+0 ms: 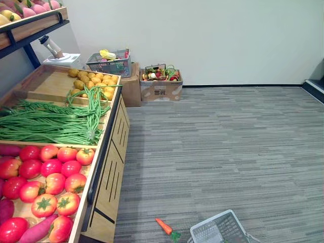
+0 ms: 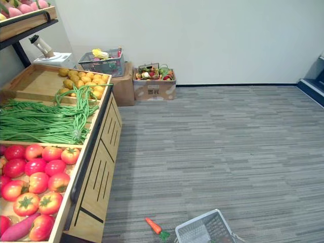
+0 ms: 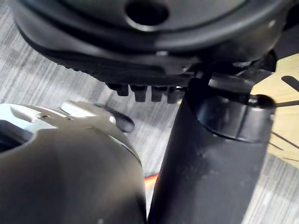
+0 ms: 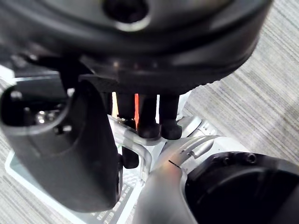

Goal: Pick vegetable in the basket

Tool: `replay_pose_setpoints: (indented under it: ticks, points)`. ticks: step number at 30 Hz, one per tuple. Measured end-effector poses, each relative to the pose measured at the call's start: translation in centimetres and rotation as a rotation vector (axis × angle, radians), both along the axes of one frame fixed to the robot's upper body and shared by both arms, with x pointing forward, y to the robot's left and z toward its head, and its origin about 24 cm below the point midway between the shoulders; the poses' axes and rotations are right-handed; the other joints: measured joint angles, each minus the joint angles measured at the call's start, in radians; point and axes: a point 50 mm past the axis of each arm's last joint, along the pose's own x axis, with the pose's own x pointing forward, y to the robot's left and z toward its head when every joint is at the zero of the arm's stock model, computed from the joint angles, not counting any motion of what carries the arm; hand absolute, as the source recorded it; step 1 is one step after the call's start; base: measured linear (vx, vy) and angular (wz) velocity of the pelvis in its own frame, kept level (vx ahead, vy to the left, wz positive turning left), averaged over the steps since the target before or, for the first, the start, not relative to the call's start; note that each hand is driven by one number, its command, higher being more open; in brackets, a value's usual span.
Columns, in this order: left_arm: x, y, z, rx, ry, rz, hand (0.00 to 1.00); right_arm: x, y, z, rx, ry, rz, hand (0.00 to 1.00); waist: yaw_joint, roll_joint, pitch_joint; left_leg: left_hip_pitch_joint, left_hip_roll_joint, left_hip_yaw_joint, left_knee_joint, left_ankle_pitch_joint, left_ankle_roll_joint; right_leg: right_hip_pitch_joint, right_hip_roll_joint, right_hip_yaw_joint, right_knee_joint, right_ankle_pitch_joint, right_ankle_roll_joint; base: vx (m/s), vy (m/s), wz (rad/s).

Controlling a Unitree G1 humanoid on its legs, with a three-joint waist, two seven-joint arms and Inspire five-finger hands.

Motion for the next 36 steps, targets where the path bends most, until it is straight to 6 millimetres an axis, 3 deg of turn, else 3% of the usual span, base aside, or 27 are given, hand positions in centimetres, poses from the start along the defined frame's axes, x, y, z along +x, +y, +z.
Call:
replay_pose_setpoints:
  ticks: [3, 5, 7, 8, 9, 10, 13, 14, 15, 16, 18, 20, 22, 23, 26, 27, 28, 29, 33, 36]
  points:
    - [0.2, 0.3, 0.1, 0.012, -0.002, -0.024, 1.0, 0.6, 0.0, 0.0, 0.009, -0.005, 0.003, 0.0, 0.0, -0.002, 0.007, -0.042, 0.013, 0.006, 0.112, -0.062, 0.014, -0.008, 0.001, 0.007, 0.022, -0.022, 0.0, -0.09, 0.029, -0.12]
    - [0.3, 0.4, 0.1, 0.02, 0.001, -0.043, 1.0, 1.2, -0.1, 0.1, 0.008, -0.018, 0.0, 0.0, 0.0, 0.0, 0.019, -0.058, 0.016, 0.01, 0.18, -0.117, 0.02, -0.035, -0.01, -0.012, 0.112, -0.064, 0.01, -0.04, 0.046, -0.13]
    - [-0.1, 0.3, 0.1, 0.027, 0.024, -0.086, 1.0, 2.2, -0.1, 0.2, 0.004, -0.043, -0.012, 0.0, 0.007, 0.0, 0.036, -0.033, 0.034, 0.036, 0.197, -0.142, 0.029, -0.121, -0.011, -0.064, 0.32, -0.071, 0.019, -0.01, 0.007, -0.33]
    - [-0.6, 0.2, 0.0, 0.022, 0.048, -0.103, 1.0, 2.6, -0.2, 0.3, 0.0, -0.052, -0.011, 0.0, 0.004, 0.015, 0.047, -0.014, 0.047, 0.043, 0.196, -0.142, 0.037, -0.141, -0.016, -0.098, 0.373, -0.075, 0.016, 0.06, -0.005, -0.32]
    - [-1.2, 0.2, -0.1, 0.013, 0.075, -0.116, 1.0, 2.5, -0.3, 0.3, 0.0, -0.049, -0.01, 0.0, 0.001, 0.013, 0.047, 0.02, 0.056, 0.057, 0.19, -0.15, 0.033, -0.146, -0.032, -0.141, 0.387, -0.093, -0.006, 0.08, 0.001, -0.2]
    - [-1.5, 0.2, -0.1, 0.007, 0.09, -0.116, 1.0, 2.4, -0.3, 0.2, 0.003, -0.043, -0.011, 0.0, 0.001, 0.011, 0.048, 0.037, 0.06, 0.063, 0.186, -0.154, 0.028, -0.146, -0.039, -0.153, 0.377, -0.092, -0.004, 0.11, -0.012, -0.23]
    - [-2.4, 0.2, -0.2, -0.02, 0.132, -0.103, 1.0, 1.1, 0.0, 0.0, 0.023, 0.0, -0.012, 0.0, -0.003, 0.008, 0.048, 0.073, 0.088, 0.061, 0.192, -0.19, -0.018, -0.147, -0.037, -0.15, 0.217, -0.046, 0.045, 0.17, -0.122, 0.0]
    - [-2.5, 0.2, -0.2, -0.022, 0.137, -0.102, 1.0, 0.6, 0.2, 0.0, 0.03, 0.013, -0.013, 0.0, -0.006, 0.005, 0.047, 0.073, 0.093, 0.045, 0.204, -0.204, -0.035, -0.146, -0.034, -0.146, 0.217, 0.012, 0.034, 0.29, -0.22, 0.35]
    - [-2.4, -0.2, -0.3, -0.04, 0.139, -0.094, 1.0, 0.2, 0.2, -0.1, 0.037, 0.029, -0.028, 0.0, -0.009, 0.026, 0.045, 0.08, 0.117, 0.024, 0.197, -0.209, -0.051, -0.144, -0.017, -0.171, 0.253, -0.022, -0.004, 0.33, -0.263, 0.4]
    - [-2.2, -0.4, -0.3, -0.047, 0.134, -0.094, 1.0, 0.0, 0.3, -0.1, 0.04, 0.032, -0.038, 0.0, -0.01, 0.03, 0.043, 0.088, 0.128, 0.018, 0.185, -0.207, -0.061, -0.145, -0.012, -0.184, 0.265, -0.043, -0.014, 0.4, -0.337, 0.42]
    - [-2.0, -0.8, -0.4, -0.07, 0.11, -0.038, 1.0, 0.0, 0.4, -0.1, 0.044, 0.031, -0.058, 0.0, -0.018, 0.048, 0.04, 0.109, 0.154, -0.001, 0.166, -0.186, -0.092, -0.142, 0.004, -0.224, 0.297, -0.1, -0.042, 0.33, -0.274, 0.35]
    - [-1.6, -0.9, -0.3, -0.081, 0.074, -0.02, 1.0, 0.2, 0.1, 0.0, 0.044, 0.031, -0.049, 0.0, -0.016, 0.048, 0.039, 0.045, 0.182, -0.014, 0.307, -0.165, -0.084, -0.103, 0.018, -0.259, 0.278, -0.121, -0.067, 0.3, -0.245, 0.38]
    - [-0.9, -0.8, -0.2, -0.068, 0.05, -0.035, 1.0, 0.1, -0.1, 0.0, 0.042, 0.045, -0.025, 0.0, -0.005, 0.035, 0.046, -0.012, 0.199, -0.011, 0.428, -0.148, -0.056, -0.042, 0.023, -0.286, 0.231, -0.125, -0.077, 0.25, -0.24, 0.5]
    - [-0.7, -0.8, -0.1, -0.059, 0.046, -0.077, 1.0, 0.1, -0.4, 0.1, 0.035, 0.055, 0.002, 0.0, -0.003, 0.035, 0.046, -0.025, 0.197, -0.002, 0.44, -0.156, -0.069, 0.002, 0.023, -0.305, 0.193, -0.123, -0.08, 0.23, -0.238, 0.56]
    - [-0.4, -0.7, -0.1, -0.036, 0.05, -0.164, 1.0, 0.2, -0.8, 0.1, 0.03, 0.063, 0.012, 0.0, -0.003, 0.033, 0.047, -0.039, 0.165, 0.045, 0.278, -0.162, -0.086, 0.071, 0.015, -0.345, 0.126, -0.116, -0.08, 0.1, -0.078, 0.46]
    - [-0.3, -0.7, -0.1, -0.034, 0.049, -0.177, 1.0, 0.1, -0.9, 0.1, 0.031, 0.065, 0.004, 0.0, 0.0, 0.032, 0.047, -0.038, 0.143, 0.044, 0.202, -0.135, -0.084, 0.074, 0.009, -0.354, 0.117, -0.115, -0.075, 0.04, 0.043, 0.21]
    - [-0.2, -0.8, -0.1, -0.032, 0.048, -0.185, 1.0, 0.1, -1.0, 0.1, 0.034, 0.062, -0.009, 0.0, 0.005, 0.034, 0.046, -0.041, 0.12, 0.032, 0.133, -0.036, -0.075, 0.077, 0.006, -0.353, 0.109, -0.111, -0.068, 0.09, 0.081, 0.02]
    - [-0.2, -0.7, -0.1, -0.029, 0.05, -0.191, 1.0, 0.1, -0.9, 0.1, 0.033, 0.06, -0.011, 0.0, 0.006, 0.032, 0.046, -0.033, 0.111, 0.03, 0.099, 0.01, -0.07, 0.083, 0.006, -0.345, 0.103, -0.109, -0.063, 0.11, 0.082, -0.04]
    - [-0.2, -0.2, -0.1, -0.017, 0.083, -0.233, 1.0, -0.2, -0.4, 0.0, 0.042, 0.053, -0.044, 0.0, -0.004, 0.015, 0.039, 0.034, 0.058, 0.044, -0.076, 0.093, -0.042, 0.085, -0.024, -0.341, 0.055, -0.082, -0.023, 0.1, 0.094, 0.01]
    - [-0.5, -0.2, -0.1, -0.019, 0.107, -0.225, 1.0, -0.6, -0.2, 0.0, 0.038, 0.051, -0.054, 0.0, -0.003, 0.016, 0.028, 0.045, 0.029, 0.045, -0.12, 0.109, -0.023, 0.088, -0.046, -0.341, 0.031, -0.068, -0.002, 0.05, 0.139, 0.04]
